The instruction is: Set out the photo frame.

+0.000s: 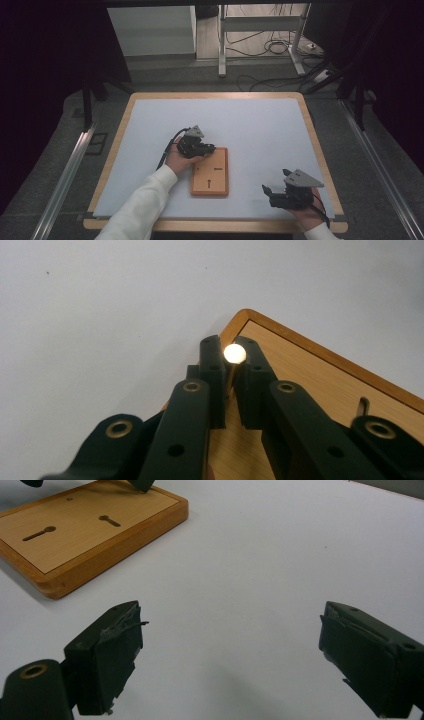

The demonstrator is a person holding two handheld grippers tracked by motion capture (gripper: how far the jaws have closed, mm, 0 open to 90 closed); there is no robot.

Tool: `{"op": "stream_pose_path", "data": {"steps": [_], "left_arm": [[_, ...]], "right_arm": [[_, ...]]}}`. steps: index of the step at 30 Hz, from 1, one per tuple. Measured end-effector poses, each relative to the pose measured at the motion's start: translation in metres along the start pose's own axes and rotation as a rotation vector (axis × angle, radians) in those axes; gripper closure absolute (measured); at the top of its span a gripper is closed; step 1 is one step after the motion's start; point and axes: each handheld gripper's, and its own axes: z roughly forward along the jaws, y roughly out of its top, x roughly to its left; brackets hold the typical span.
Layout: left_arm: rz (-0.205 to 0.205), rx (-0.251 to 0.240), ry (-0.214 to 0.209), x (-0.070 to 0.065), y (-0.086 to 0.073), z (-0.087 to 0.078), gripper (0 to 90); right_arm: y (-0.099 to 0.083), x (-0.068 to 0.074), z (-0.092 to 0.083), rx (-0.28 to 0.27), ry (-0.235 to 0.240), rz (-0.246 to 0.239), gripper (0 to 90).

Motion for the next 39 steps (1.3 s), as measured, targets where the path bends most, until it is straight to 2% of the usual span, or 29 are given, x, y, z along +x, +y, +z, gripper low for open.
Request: {"op": "stream_pose_path", "data": {"steps": [3, 8, 17, 21, 28, 39], "left_arm": [[-0.023, 0.006, -0.016, 0.002, 0.001, 0.0, 83.1], [-0.038, 0.01, -0.035, 0.004, 0.001, 0.0, 82.6], [-0.052, 0.019, -0.054, 0.007, 0.003, 0.0, 82.6], [-0.066, 0.017, -0.064, 0.009, 0.003, 0.0, 82.6], [-0.086, 0.027, -0.084, 0.012, 0.004, 0.0, 82.4], [-0.114, 0.045, -0.115, 0.017, 0.007, 0.001, 82.2]], "right_arm": [[0.001, 0.003, 0.0, 0.0, -0.007, -0.021, 10.7], [0.006, 0.016, 0.002, 0.008, -0.027, -0.113, 10.7], [0.023, 0.05, 0.009, 0.011, 0.043, -0.234, 10.7], [0.029, 0.067, 0.017, 0.023, 0.075, -0.279, 10.7], [0.035, 0.089, 0.035, 0.062, 0.104, -0.349, 10.5], [0.042, 0.118, 0.068, 0.123, 0.1, -0.455, 9.9]]}}
